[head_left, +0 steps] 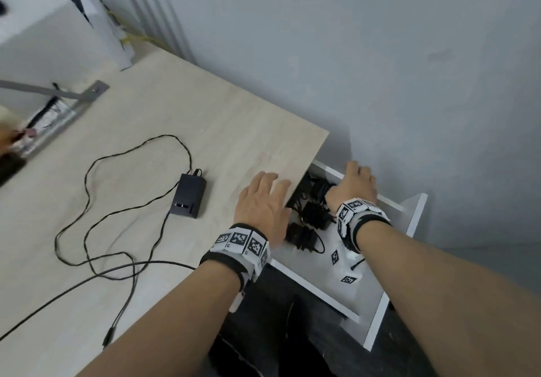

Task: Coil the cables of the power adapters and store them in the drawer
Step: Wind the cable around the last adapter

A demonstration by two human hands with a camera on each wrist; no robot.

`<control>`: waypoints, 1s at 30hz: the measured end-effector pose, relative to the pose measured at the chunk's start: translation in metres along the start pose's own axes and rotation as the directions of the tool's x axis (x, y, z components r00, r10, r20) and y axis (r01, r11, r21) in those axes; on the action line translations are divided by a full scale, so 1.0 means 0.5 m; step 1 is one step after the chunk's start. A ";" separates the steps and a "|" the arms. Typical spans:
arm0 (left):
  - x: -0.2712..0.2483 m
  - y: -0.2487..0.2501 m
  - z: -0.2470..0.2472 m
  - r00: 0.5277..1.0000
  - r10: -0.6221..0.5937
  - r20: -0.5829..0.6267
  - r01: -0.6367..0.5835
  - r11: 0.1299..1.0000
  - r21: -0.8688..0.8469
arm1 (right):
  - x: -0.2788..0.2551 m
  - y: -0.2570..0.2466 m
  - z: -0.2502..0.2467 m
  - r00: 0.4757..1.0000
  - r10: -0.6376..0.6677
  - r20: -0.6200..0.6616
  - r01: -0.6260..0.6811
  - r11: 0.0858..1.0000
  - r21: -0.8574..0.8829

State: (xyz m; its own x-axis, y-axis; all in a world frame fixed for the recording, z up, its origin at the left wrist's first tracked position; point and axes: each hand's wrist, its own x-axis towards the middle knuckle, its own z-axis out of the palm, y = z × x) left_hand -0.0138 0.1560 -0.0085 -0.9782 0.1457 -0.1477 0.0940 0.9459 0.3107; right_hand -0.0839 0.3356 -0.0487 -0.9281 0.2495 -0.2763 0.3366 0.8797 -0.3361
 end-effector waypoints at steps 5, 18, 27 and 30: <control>-0.060 -0.118 -0.056 0.971 -0.221 -0.093 0.210 0.971 -0.115 | -0.052 -0.097 -0.018 0.979 -0.184 -0.088 0.195 0.972 0.131; -0.109 -0.289 -0.035 0.821 -0.570 -0.034 0.524 0.775 -0.353 | -0.225 -0.256 0.087 0.819 -0.574 0.014 0.564 0.808 0.170; -0.090 -0.316 -0.030 0.836 -0.545 0.065 0.531 0.774 -0.345 | -0.265 -0.263 0.100 0.838 -0.543 0.058 0.530 0.834 0.152; -0.114 -0.317 -0.062 0.866 -0.485 0.120 0.457 0.672 -0.583 | -0.271 -0.293 0.074 0.870 -0.486 0.079 0.458 0.858 0.234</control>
State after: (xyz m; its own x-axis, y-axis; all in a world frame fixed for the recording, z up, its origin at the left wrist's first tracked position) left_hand 0.0213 -0.0115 -0.0202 -0.8708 -0.2979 -0.3912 -0.4917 0.5329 0.6887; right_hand -0.0015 0.1580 0.0044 -0.9588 -0.2424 -0.1480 -0.0991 0.7739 -0.6256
